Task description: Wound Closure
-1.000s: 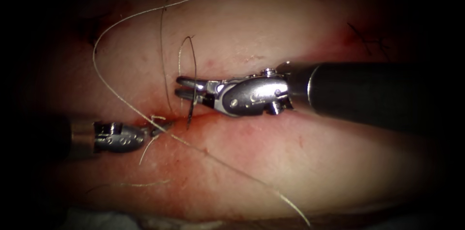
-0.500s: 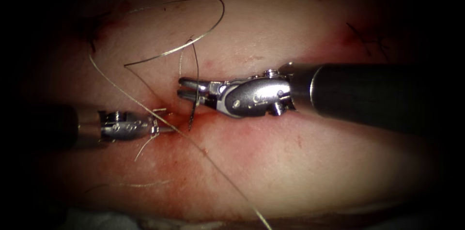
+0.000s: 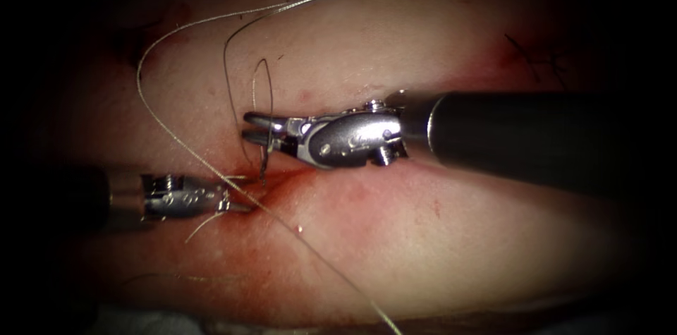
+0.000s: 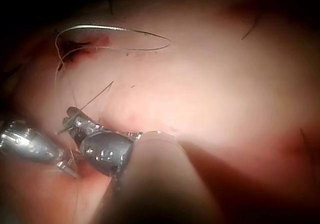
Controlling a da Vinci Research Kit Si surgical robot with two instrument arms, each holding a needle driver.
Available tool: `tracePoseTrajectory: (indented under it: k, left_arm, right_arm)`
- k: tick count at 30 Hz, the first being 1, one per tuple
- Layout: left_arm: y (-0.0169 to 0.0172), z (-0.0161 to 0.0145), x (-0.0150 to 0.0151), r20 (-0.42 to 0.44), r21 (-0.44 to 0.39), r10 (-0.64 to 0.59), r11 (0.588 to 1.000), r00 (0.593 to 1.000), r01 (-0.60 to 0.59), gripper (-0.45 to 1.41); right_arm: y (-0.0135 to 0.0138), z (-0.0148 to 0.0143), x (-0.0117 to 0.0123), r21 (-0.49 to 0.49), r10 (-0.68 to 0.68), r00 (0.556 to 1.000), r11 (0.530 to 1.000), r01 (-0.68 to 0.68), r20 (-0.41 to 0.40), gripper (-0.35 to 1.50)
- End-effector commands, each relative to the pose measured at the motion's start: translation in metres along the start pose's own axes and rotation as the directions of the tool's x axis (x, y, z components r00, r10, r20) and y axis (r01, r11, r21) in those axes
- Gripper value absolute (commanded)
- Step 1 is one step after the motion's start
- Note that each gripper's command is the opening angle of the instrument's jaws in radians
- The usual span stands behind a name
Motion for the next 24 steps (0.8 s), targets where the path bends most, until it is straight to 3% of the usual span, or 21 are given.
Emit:
tracePoseTrajectory:
  k: [1, 12, 24]
  left_arm:
    - [0.0005, 0.0009, -0.0003, 0.001, 0.0, -0.004, 1.0, 1.0, 0.004, 0.44]
    - [0.0006, 0.0007, -0.0012, 0.007, 0.013, -0.017, 1.0, 1.0, 0.017, 0.34]
    - [0.0008, 0.0009, -0.0013, 0.007, 0.015, -0.022, 1.0, 1.0, 0.022, 0.31]
  right_arm:
    - [-0.0008, 0.0012, -0.0005, 0.007, -0.001, 1.0, 1.0, 0.001, -0.007, -0.35]
    - [-0.0031, 0.0016, -0.0023, 0.061, -0.059, 0.998, 0.996, 0.059, -0.004, -0.35]
    - [-0.0045, 0.0025, -0.002, 0.114, -0.215, 0.977, 0.97, 0.215, -0.01, -0.35]
